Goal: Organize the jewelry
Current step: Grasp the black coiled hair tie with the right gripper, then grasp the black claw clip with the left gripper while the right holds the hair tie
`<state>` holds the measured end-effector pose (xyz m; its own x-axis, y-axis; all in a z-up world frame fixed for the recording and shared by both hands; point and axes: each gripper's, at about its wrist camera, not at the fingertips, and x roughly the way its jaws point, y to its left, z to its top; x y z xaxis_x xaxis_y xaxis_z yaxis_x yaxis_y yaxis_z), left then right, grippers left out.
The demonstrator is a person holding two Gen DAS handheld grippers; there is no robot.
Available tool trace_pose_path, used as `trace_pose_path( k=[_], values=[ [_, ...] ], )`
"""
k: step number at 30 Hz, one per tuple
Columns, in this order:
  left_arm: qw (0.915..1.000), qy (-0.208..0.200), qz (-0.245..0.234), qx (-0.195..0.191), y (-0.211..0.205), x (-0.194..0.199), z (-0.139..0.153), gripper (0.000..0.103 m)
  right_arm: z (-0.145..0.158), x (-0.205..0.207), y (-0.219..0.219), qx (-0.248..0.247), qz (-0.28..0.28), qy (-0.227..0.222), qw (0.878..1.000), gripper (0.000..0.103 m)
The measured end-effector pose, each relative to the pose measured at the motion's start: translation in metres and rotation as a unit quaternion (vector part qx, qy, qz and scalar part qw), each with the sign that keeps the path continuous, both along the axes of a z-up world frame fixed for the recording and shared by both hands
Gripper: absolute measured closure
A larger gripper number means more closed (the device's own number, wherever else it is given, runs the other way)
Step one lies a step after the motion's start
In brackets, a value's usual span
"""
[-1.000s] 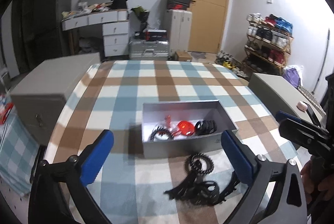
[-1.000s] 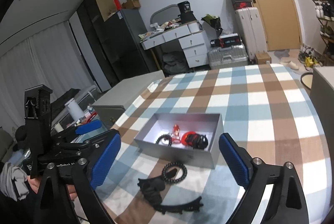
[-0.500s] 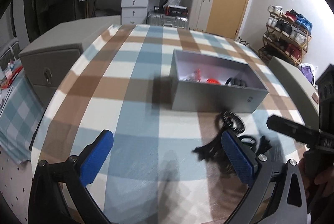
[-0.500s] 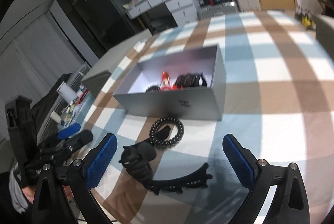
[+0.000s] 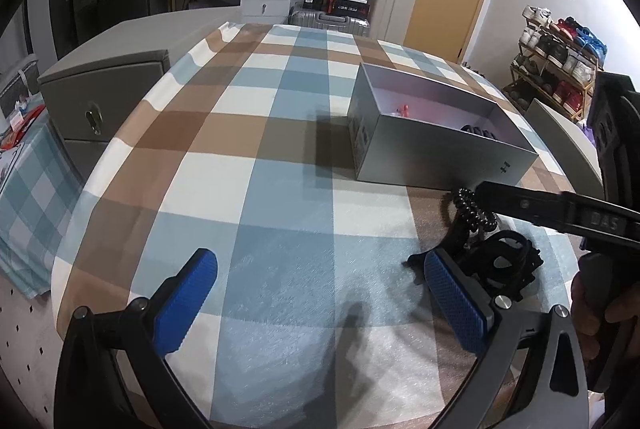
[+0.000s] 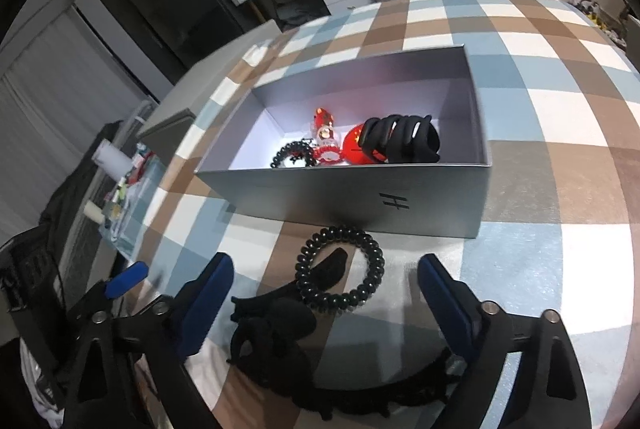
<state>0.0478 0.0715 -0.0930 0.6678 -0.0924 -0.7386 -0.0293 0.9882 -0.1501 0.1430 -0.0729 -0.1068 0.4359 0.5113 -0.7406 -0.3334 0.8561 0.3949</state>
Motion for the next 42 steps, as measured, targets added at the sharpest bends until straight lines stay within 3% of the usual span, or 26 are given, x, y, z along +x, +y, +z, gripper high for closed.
trace_pose_path(
  k=[7,10,12,14,21,31,37,42],
  values=[
    [1.0,0.003,0.002,-0.001,0.005,-0.005,-0.002,0.002,-0.004,0.002,0.021,-0.086,-0.012,-0.024,0.996,0.028],
    [1.0,0.006,0.005,-0.003,0.008,-0.007,-0.003,0.002,-0.004,0.001,0.026,-0.114,-0.015,-0.033,0.993,0.036],
    [0.9999,0.008,0.007,-0.004,0.009,-0.006,-0.004,0.002,-0.004,-0.001,0.028,-0.126,-0.015,-0.037,0.991,0.05],
    [0.9999,0.009,0.008,-0.005,0.01,-0.007,-0.004,0.002,-0.004,-0.001,0.028,-0.129,-0.015,-0.039,0.991,0.053],
    [0.9999,0.008,0.007,-0.001,0.01,-0.008,-0.003,0.002,-0.002,-0.005,0.014,-0.092,-0.021,-0.034,0.995,0.06],
    [0.9999,0.005,-0.008,0.011,-0.005,-0.006,0.005,0.002,0.018,-0.022,-0.026,-0.013,-0.041,-0.066,0.997,0.064],
    [0.999,0.001,-0.044,0.01,-0.025,-0.001,0.01,0.002,0.023,-0.032,-0.058,0.006,-0.06,-0.077,0.995,0.065],
    [0.9947,-0.012,-0.102,-0.002,-0.052,0.002,0.017,0.002,0.023,-0.041,-0.085,0.015,-0.079,-0.082,0.993,0.066]
  ],
)
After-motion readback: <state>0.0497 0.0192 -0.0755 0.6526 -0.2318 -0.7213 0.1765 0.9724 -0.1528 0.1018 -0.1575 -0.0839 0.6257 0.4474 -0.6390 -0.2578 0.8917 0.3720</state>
